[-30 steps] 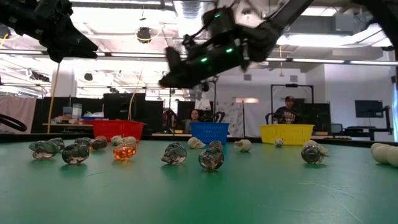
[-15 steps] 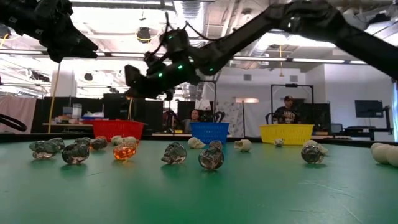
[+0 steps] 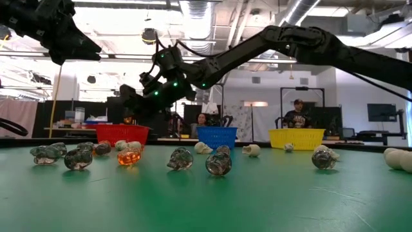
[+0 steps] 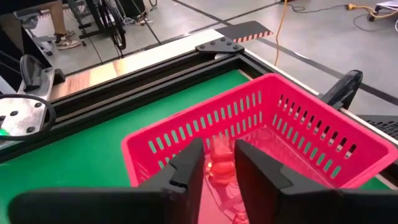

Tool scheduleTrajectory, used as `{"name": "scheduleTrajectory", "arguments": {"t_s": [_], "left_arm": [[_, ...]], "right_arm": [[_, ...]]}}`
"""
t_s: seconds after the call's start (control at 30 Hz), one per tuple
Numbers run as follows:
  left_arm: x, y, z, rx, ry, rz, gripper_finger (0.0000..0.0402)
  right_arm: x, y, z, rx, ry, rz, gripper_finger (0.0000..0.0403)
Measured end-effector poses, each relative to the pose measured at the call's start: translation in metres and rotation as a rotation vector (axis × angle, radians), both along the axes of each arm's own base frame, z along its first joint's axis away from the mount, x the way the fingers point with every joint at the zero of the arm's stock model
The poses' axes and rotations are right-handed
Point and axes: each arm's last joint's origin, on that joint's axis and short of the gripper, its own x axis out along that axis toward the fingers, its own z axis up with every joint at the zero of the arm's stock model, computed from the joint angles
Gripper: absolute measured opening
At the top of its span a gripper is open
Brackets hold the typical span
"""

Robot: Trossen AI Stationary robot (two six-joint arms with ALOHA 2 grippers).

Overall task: Sort Halloween decoration
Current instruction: Put the orange pumpkin toy into the red bin

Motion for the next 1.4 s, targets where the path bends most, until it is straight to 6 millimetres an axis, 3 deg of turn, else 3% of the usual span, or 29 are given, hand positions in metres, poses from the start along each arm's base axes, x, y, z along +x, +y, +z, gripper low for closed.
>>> {"name": "scheduleTrajectory", "arguments": {"t_s": [0.2,0.3,0.37,0.53,0.67,0.8,0.93,1.07,1.17,1.3,1.4], "left_arm": [[0.000,0.000,0.000,0.001,0.000,0.000,0.0169],[0.000,0.000,0.000,0.000,0.000,0.000,0.0169],[0.000,0.000,0.000,0.001,0.000,0.000,0.0169],[0.000,0.000,0.000,0.002,0.001,0.000,0.0169],[0.000,0.000,0.000,0.002,0.000,-0.001,0.0169],[0.000,0.000,0.000,0.001,0.000,-0.001,0.0169],[0.000,0.000,0.000,0.001,0.000,-0.001,0.0169],[0.000,0.000,0.000,0.002,0.001,-0.001,0.0169],[0.000,0.000,0.000,0.002,0.000,-0.001,0.0169],[0.000,0.000,0.000,0.002,0.001,-0.001,0.0169],[0.000,0.000,0.000,0.002,0.001,-0.001,0.0169]], "right_arm": [[-0.001,0.000,0.003,-0.035,0.017,0.012,0.0191],[-0.005,0.002,0.016,-0.048,0.052,0.021,0.0212],[-0.009,0.008,0.035,-0.083,0.073,0.041,0.0216],[-0.036,0.035,0.115,-0.215,0.167,0.127,0.0207],[-0.078,0.059,0.180,-0.311,0.275,0.208,0.0197],[-0.145,0.075,0.246,-0.335,0.358,0.224,0.0188],[-0.220,0.088,0.280,-0.256,0.478,0.160,0.0180],[-0.294,0.112,0.293,-0.200,0.529,-0.001,0.0175],[-0.351,0.137,0.285,-0.161,0.473,-0.101,0.0174],[-0.404,0.168,0.243,-0.080,0.371,-0.202,0.0174],[-0.424,0.186,0.207,-0.015,0.249,-0.199,0.0174]]}}
